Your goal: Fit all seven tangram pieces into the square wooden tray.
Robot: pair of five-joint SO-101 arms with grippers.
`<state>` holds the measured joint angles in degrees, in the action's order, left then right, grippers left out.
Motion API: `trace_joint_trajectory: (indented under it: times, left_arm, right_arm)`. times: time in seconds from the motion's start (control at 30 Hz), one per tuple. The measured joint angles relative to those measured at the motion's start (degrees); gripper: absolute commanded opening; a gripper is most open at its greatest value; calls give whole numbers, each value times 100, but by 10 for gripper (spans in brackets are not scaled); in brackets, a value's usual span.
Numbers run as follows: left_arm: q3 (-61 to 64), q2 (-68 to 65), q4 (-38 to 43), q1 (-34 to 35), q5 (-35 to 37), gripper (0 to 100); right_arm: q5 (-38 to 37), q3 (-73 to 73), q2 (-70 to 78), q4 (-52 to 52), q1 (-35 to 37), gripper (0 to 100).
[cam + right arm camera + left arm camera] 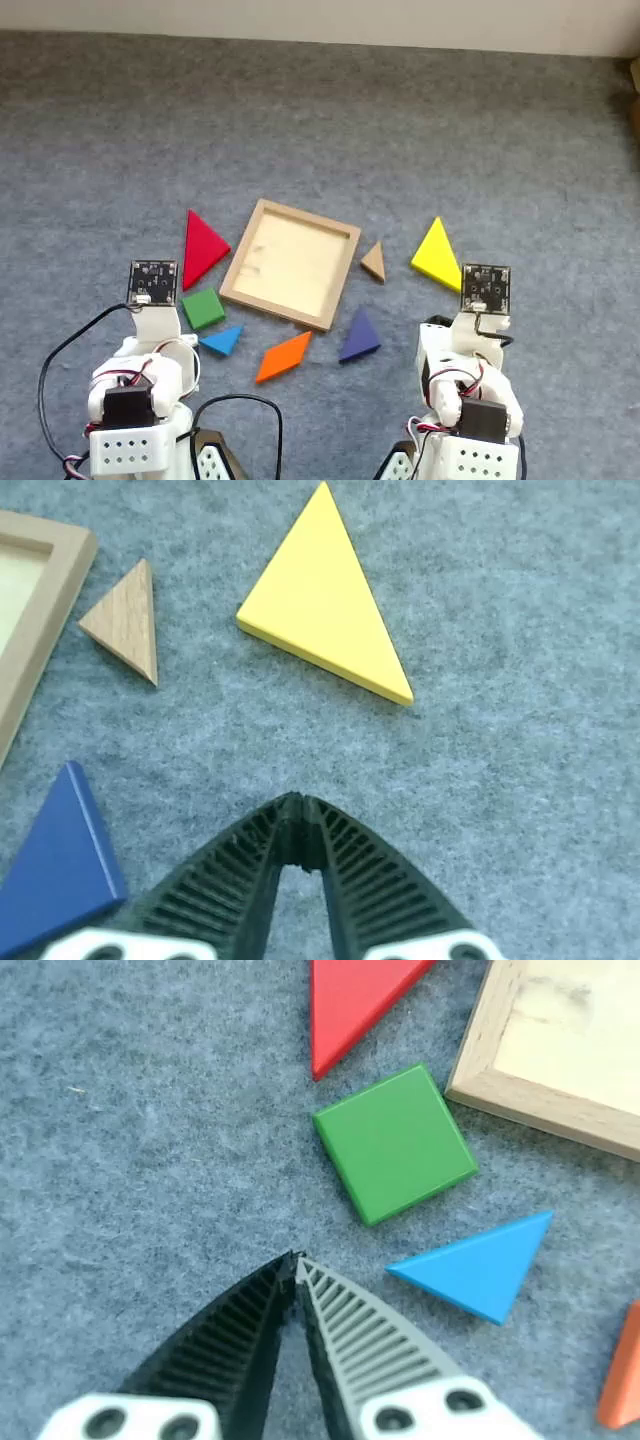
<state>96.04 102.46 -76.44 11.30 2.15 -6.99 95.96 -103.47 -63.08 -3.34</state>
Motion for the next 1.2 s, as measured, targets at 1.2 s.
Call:
trace_joint_trajectory:
  times: [1.2]
  left_arm:
    - [0, 0, 0, 0, 0, 14]
  right_arm:
    - [0, -149, 0, -290, 53, 9]
